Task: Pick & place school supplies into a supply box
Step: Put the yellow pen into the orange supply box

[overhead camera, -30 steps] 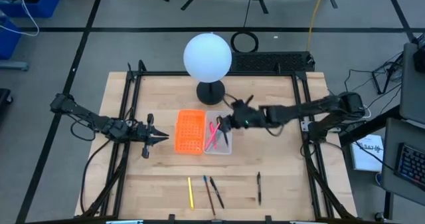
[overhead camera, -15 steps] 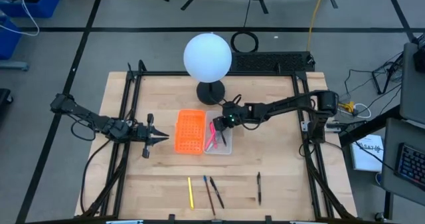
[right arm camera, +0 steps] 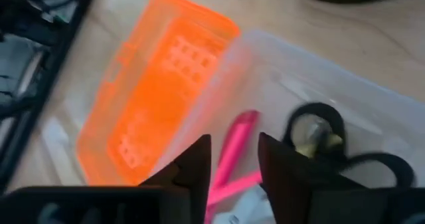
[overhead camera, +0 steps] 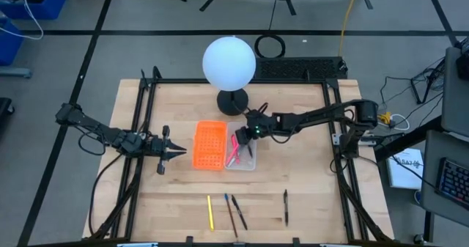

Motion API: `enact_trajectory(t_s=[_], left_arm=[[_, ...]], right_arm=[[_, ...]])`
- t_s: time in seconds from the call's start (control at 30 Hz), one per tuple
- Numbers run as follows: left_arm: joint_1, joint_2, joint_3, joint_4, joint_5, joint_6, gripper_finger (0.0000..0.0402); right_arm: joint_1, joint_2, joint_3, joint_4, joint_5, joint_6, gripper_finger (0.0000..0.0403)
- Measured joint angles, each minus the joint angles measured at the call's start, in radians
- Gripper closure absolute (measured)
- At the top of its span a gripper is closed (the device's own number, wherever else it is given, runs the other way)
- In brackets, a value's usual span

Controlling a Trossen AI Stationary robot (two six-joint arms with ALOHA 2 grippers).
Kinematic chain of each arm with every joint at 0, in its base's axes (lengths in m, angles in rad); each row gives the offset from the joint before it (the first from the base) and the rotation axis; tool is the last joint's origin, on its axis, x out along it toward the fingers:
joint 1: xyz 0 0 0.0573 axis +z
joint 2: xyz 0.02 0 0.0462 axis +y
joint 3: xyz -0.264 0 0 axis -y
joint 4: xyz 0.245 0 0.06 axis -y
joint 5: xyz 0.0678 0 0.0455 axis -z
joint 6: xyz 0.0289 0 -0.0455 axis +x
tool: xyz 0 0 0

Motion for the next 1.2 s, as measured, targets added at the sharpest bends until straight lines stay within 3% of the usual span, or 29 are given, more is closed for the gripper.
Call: enact_trajectory(t_s=[0.23, 0.4, 0.5, 0.63, 0.77, 0.97, 1.2], left_arm=[[0.0, 0.0, 0.0, -0.007, 0.002, -0.027, 0.0353], [0.0, 0.0, 0.0, -0.007, 0.003, -0.066, 0.0353], [0.0, 0.0, 0.0, -0.007, 0.006, -0.083, 0.0353], [0.0, 0.0, 0.0, -0.015, 0.019, -0.105, 0.0353], [0.0, 0.0, 0.0, -0.014, 0.025, -0.12, 0.0353], [0.0, 0.0, 0.0, -0.012, 0.026, -0.262, 0.0353], [0.0, 0.0, 0.0, 0.036, 0.032, -0.259, 0.0353]], right_arm=[[0.017, -0.117, -0.001, -0.042, -0.004, -0.125, 0.0268], [0.118, -0.279, -0.017, -0.127, 0.066, -0.284, 0.0295], [0.215, -0.381, -0.06, -0.119, 0.141, -0.329, 0.0332], [0.377, -0.503, -0.155, -0.015, 0.312, -0.421, 0.0393], [0.478, -0.631, -0.24, -0.009, 0.413, -0.464, 0.0399], [0.531, -0.812, -0.409, -0.002, 0.582, -0.393, 0.0402], [0.534, -0.905, -0.663, 0.244, 0.596, -0.475, 0.0403]])
